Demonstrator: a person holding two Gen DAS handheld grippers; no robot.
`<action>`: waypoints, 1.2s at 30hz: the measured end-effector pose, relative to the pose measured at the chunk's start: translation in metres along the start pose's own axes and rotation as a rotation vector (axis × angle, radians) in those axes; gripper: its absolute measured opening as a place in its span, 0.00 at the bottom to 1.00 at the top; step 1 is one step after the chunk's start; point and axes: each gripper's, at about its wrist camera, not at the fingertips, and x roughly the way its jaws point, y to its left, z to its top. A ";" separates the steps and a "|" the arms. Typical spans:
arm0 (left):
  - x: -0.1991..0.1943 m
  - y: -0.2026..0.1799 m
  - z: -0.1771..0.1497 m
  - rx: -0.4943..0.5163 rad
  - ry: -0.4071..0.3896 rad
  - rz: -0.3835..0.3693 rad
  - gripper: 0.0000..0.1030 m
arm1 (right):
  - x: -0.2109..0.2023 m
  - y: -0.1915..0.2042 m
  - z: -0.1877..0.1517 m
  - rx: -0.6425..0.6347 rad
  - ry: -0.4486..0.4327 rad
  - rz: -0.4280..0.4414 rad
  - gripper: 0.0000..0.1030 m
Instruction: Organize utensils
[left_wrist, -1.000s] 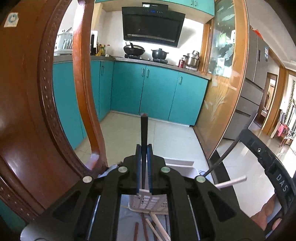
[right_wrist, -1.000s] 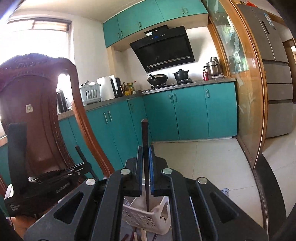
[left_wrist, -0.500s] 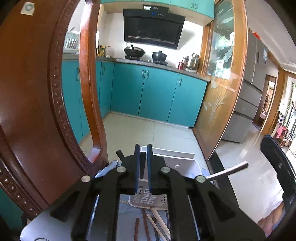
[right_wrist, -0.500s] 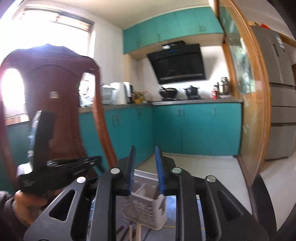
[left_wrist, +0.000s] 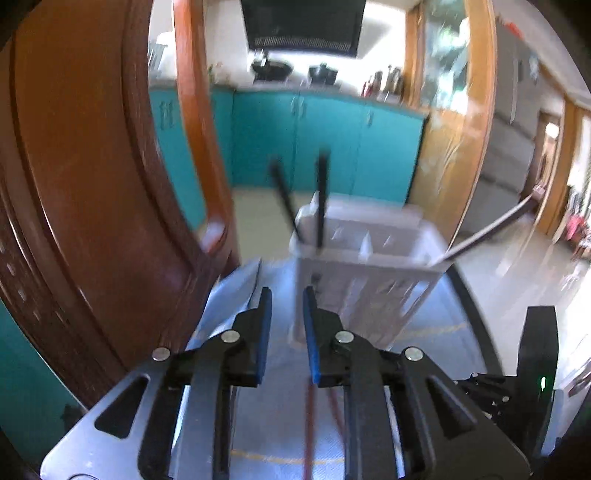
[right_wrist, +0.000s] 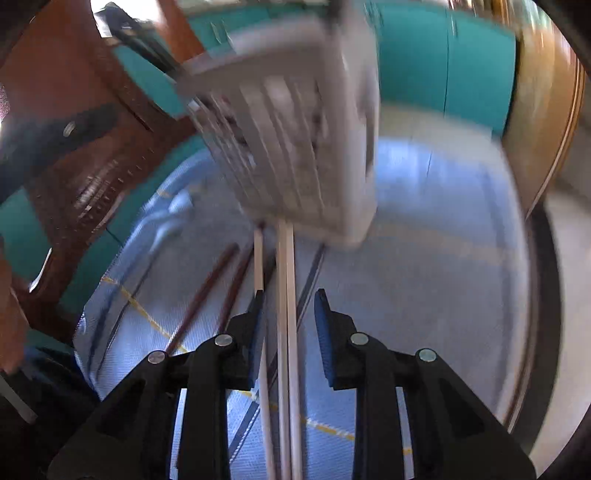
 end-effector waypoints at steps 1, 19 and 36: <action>0.008 0.002 -0.004 -0.013 0.034 0.000 0.18 | 0.004 -0.002 -0.001 0.018 0.023 0.013 0.26; 0.013 0.012 -0.032 0.014 0.129 0.025 0.26 | -0.009 -0.014 -0.068 0.271 0.078 0.141 0.11; 0.021 0.010 -0.047 0.022 0.190 0.030 0.35 | -0.049 -0.043 -0.086 0.372 -0.109 0.087 0.12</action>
